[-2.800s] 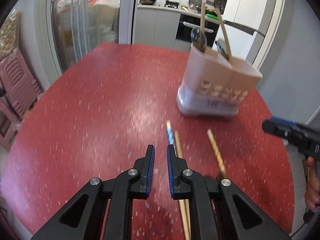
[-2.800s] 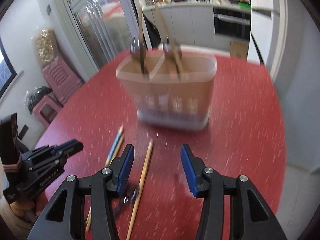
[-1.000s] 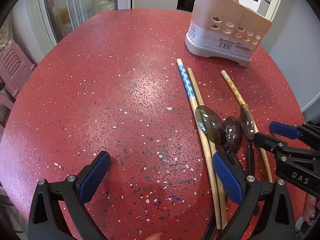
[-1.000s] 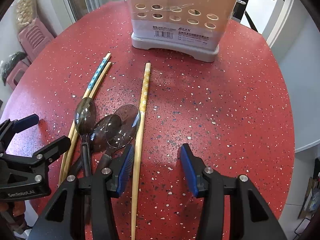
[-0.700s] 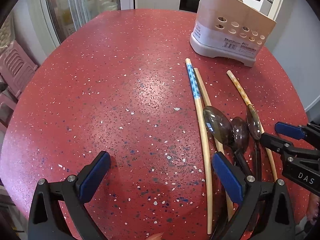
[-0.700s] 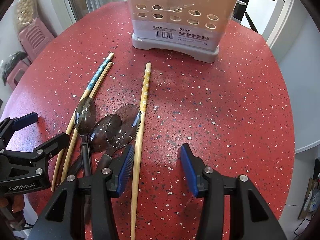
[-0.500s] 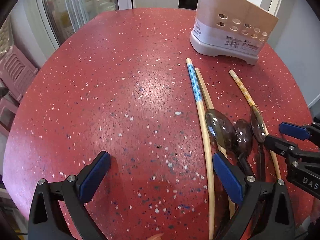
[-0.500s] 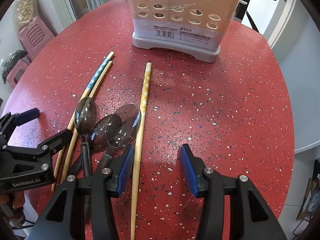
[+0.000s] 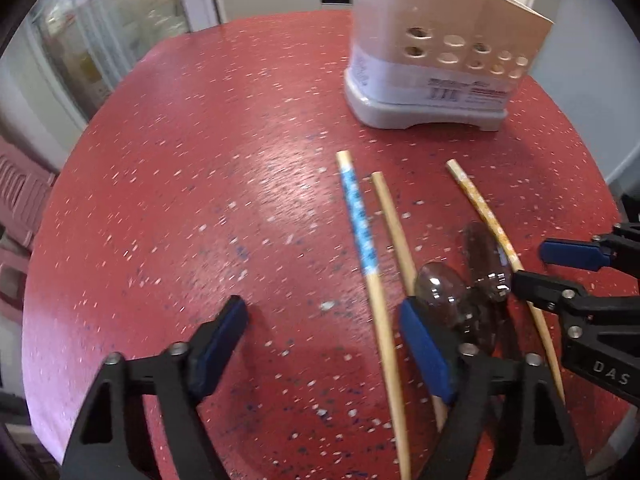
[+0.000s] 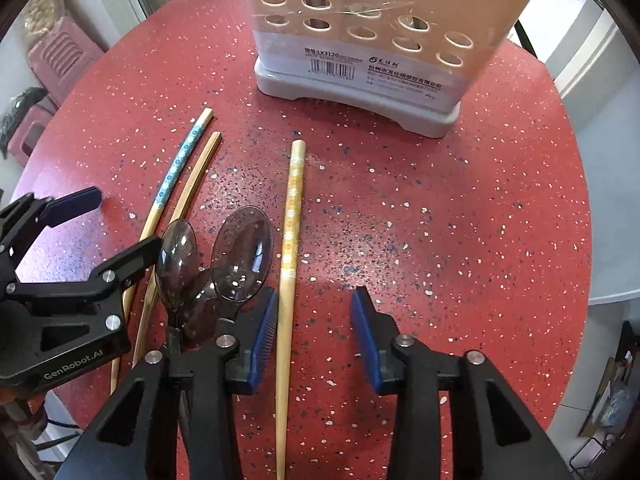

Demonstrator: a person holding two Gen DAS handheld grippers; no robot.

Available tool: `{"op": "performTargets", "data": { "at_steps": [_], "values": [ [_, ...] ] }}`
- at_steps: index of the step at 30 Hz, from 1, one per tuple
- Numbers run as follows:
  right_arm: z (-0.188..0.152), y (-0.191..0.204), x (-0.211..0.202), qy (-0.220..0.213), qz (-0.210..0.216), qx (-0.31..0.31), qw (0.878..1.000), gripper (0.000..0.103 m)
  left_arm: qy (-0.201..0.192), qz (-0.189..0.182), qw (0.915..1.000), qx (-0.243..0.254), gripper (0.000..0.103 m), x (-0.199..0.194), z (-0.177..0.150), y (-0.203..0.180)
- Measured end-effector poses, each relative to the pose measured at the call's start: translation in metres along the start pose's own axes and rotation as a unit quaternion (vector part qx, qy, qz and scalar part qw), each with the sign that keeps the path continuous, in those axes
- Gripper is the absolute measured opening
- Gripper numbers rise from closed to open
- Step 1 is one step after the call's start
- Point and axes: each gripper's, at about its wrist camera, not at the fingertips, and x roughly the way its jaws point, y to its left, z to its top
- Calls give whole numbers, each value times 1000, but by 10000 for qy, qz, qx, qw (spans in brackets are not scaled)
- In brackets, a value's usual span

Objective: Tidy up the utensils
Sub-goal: 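Grasp the blue-patterned chopstick with the left tool while the right tool grasps the yellow-patterned chopstick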

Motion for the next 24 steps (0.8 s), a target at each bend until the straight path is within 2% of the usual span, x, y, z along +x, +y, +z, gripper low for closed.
{"op": "performTargets", "data": {
  "at_steps": [4, 5, 13, 16, 17, 18, 21, 24],
  "values": [
    [7, -3, 0, 64, 60, -19, 10000, 22, 94, -133, 9996, 215, 84, -1, 9, -11],
    [8, -5, 0, 62, 72, -28, 10000, 7, 130, -164, 9995, 250, 81, -1, 11, -13],
    [2, -22, -7, -162, 552, 105, 9983, 8, 357, -221, 9986, 330, 80, 2, 31, -17],
    [-3, -26, -13, -316, 630, 83, 9975, 8, 383, -295, 9979, 437, 60, 4, 31, -21],
    [-4, -28, -16, -368, 654, 79, 9971, 8, 390, -332, 9975, 495, 43, 5, 31, -24],
    [-5, -30, -19, -420, 680, 82, 9968, 8, 399, -291, 9974, 523, 37, 4, 30, -28],
    [-18, -36, -27, -563, 747, 103, 9956, 8, 328, -330, 9980, 428, 36, 3, 31, -31],
    [-35, -48, -38, -700, 829, 126, 9940, 8, 61, -332, 9992, 219, 36, -5, 23, -25]
  ]
}}
